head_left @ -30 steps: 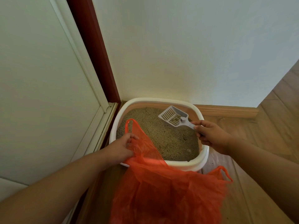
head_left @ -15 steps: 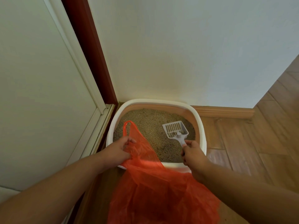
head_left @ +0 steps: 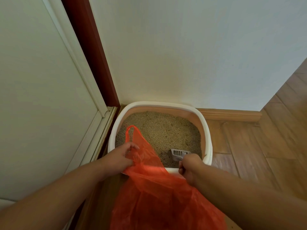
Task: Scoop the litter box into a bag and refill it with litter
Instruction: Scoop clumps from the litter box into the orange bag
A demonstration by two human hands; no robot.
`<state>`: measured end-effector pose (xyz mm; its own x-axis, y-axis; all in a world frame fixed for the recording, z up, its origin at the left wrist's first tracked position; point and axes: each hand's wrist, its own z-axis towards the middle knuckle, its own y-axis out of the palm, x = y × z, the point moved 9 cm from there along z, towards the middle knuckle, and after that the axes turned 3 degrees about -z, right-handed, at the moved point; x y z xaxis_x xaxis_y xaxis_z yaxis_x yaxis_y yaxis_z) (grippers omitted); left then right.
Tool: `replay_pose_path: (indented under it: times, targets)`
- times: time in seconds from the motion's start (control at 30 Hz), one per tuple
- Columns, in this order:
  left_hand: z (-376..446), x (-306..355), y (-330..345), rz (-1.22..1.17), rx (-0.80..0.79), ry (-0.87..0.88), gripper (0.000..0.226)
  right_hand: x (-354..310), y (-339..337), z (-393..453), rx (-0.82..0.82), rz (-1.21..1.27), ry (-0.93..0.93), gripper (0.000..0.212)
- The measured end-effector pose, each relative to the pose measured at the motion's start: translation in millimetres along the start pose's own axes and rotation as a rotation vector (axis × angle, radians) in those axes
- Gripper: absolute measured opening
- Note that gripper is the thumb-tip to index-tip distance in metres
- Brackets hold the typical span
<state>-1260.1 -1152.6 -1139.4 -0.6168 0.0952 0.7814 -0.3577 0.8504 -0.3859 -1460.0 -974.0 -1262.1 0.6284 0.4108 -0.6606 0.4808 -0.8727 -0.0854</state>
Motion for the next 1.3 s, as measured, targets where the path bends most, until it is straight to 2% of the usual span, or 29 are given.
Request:
replay_pose_path:
  times: [0.27,0.4,0.5,0.6,0.9,1.03,1.3]
  targets:
    - [8,-9,-1,-0.034,0.003,-0.03,0.048,-19,-2,37,0.034,0.018,0.019,0.041]
    - [13,-15,2,-0.049,-0.009,-0.032,0.049,-29,2,62,0.046,-0.118,-0.031,0.036]
    - [18,-17,5,-0.08,-0.025,-0.03,0.049,-40,-6,76,0.1,-0.19,-0.079,0.046]
    - [19,-18,11,-0.091,-0.035,-0.029,0.047,-53,-9,87,0.058,-0.192,-0.136,0.052]
    - [15,-20,11,-0.109,-0.013,-0.06,0.048,-63,4,99,-0.066,0.016,-0.129,0.034]
    - [12,-16,10,-0.084,-0.001,-0.058,0.046,-73,8,74,-0.148,-0.073,-0.259,0.025]
    - [11,-7,9,-0.055,0.007,-0.024,0.045,-95,4,20,-0.349,-0.168,-0.412,0.024]
